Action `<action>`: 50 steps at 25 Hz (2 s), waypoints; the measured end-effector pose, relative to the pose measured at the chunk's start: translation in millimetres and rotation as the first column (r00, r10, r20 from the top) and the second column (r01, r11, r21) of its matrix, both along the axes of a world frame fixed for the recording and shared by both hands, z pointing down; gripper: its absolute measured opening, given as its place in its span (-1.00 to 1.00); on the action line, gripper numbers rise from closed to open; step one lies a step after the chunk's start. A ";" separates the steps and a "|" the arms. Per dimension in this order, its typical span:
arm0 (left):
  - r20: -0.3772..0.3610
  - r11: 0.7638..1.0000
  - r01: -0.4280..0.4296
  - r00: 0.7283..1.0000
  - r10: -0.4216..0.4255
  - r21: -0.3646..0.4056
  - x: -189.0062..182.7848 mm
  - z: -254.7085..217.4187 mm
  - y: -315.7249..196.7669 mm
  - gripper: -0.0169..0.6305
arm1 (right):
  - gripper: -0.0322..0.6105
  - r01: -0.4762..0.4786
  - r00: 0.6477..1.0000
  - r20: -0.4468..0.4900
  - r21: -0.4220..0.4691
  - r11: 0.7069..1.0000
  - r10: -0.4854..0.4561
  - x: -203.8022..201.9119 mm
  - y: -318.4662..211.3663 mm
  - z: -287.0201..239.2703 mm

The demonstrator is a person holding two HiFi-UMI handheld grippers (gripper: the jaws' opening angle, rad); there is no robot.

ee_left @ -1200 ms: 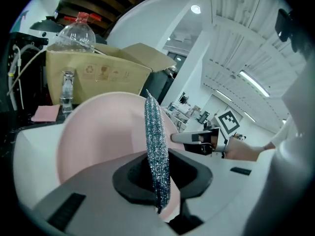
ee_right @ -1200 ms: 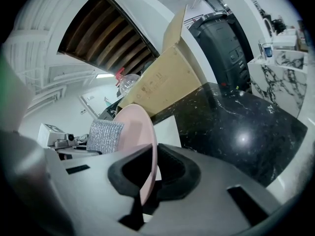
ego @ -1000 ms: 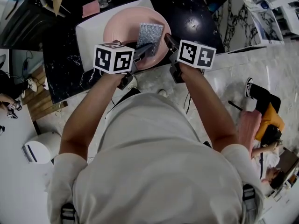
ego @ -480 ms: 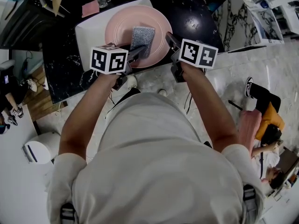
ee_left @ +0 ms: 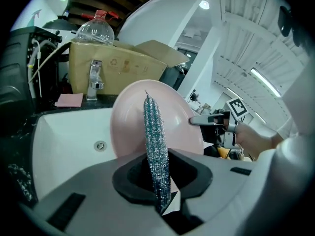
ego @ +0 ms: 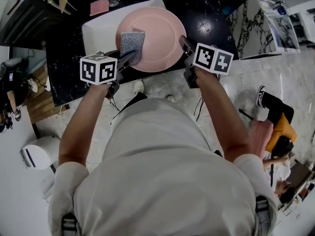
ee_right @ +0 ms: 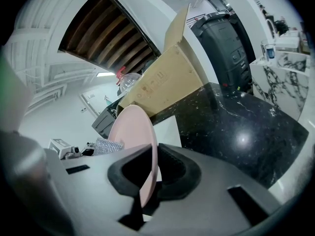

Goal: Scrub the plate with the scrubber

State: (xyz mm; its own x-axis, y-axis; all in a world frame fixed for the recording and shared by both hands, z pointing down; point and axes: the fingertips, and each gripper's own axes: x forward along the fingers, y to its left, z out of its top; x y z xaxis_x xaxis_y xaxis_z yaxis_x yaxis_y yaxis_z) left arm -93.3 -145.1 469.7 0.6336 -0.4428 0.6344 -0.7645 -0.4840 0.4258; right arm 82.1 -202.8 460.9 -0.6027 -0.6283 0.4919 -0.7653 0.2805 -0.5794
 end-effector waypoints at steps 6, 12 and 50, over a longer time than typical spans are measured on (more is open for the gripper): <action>-0.007 0.997 0.059 0.998 -0.059 0.052 -31.0 -15.5 -3.9 -0.73 | -0.82 0.002 1.000 -0.013 -0.022 1.000 -0.003 -1.4 -0.1 7.6; -0.072 0.979 0.179 0.982 -0.172 0.095 -70.3 -37.1 -11.2 -0.73 | -0.82 0.010 0.999 -0.036 -0.033 0.999 -0.011 -4.9 -6.1 10.8; -0.075 0.961 0.190 0.981 -0.178 0.202 -187.7 -27.6 -18.4 -0.73 | -0.82 0.096 0.975 -0.173 -0.249 0.964 -0.141 -142.2 -86.8 83.8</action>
